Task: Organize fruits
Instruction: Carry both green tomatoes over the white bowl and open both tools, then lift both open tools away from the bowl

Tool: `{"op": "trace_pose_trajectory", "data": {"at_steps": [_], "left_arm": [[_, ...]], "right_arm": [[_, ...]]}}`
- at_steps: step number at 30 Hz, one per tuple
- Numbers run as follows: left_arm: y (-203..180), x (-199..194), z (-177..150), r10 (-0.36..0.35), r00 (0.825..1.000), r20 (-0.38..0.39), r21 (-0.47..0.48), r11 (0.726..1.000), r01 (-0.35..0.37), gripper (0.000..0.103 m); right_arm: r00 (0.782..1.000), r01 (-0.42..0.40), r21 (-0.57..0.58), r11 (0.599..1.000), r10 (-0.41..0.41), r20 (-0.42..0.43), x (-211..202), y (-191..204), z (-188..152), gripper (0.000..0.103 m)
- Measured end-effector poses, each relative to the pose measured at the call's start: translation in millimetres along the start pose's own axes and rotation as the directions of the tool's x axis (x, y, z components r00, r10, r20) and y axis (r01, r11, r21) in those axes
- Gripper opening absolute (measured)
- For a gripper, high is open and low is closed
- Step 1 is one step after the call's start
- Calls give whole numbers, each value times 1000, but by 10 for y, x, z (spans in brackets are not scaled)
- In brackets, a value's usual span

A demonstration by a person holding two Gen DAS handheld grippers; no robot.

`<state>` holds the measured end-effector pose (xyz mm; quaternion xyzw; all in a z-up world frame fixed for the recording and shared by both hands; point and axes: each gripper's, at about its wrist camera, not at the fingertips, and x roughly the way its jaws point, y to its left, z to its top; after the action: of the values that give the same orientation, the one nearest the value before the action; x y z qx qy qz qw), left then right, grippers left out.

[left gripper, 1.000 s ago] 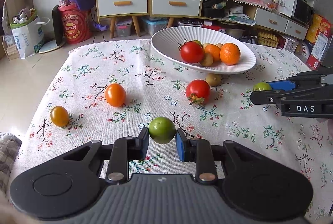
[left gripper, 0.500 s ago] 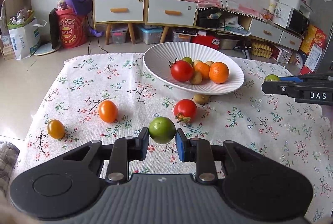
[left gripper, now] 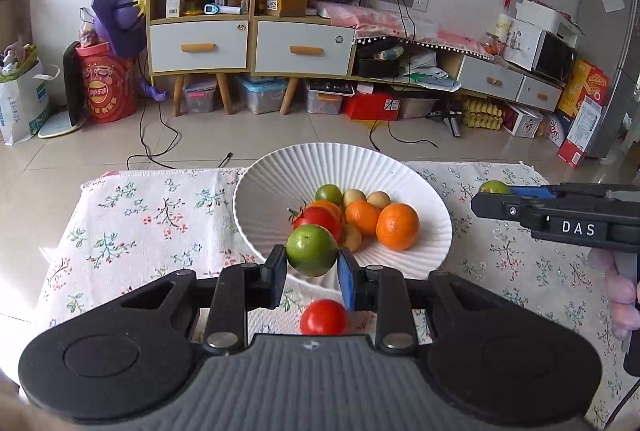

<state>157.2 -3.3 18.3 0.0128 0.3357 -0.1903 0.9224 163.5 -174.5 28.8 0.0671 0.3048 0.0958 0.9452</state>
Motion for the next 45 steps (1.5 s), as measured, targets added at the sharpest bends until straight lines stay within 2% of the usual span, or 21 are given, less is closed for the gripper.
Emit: {"op": "trace_pose_trajectory", "data": {"at_steps": [5,9,16,26,33,34,36,42,45], "left_arm": [[82,233,172,-24,1000,6,-51,998,24,27],[69,456,257,-24,1000,-7,-30,999,24,27],[118,760,307,-38,998,-47,-14,999,37,27],[214,951,329,-66,994,-91,-30,998,64,27],[195,986,361,-87,992,-88,-26,996,85,27],[198,982,367,-87,993,-82,-26,996,85,28],[198,952,370,-80,994,-68,-27,997,79,35],[191,891,387,-69,996,-62,-20,997,68,44],[196,802,357,-57,997,-60,-17,998,56,49]], "right_arm": [[1000,-21,29,999,21,3,184,-61,95,32],[999,-48,49,998,48,-9,405,-94,105,32],[998,-48,76,996,51,-39,685,-125,66,32],[996,-68,77,995,72,-47,860,-79,110,32],[994,-91,84,992,95,-46,898,-54,124,34],[994,-96,91,991,101,-48,899,-62,132,35],[994,-91,99,991,96,-44,877,-76,144,42],[997,-65,127,990,69,-22,774,-140,206,52],[998,-54,159,986,58,-22,719,-166,220,54]]}}
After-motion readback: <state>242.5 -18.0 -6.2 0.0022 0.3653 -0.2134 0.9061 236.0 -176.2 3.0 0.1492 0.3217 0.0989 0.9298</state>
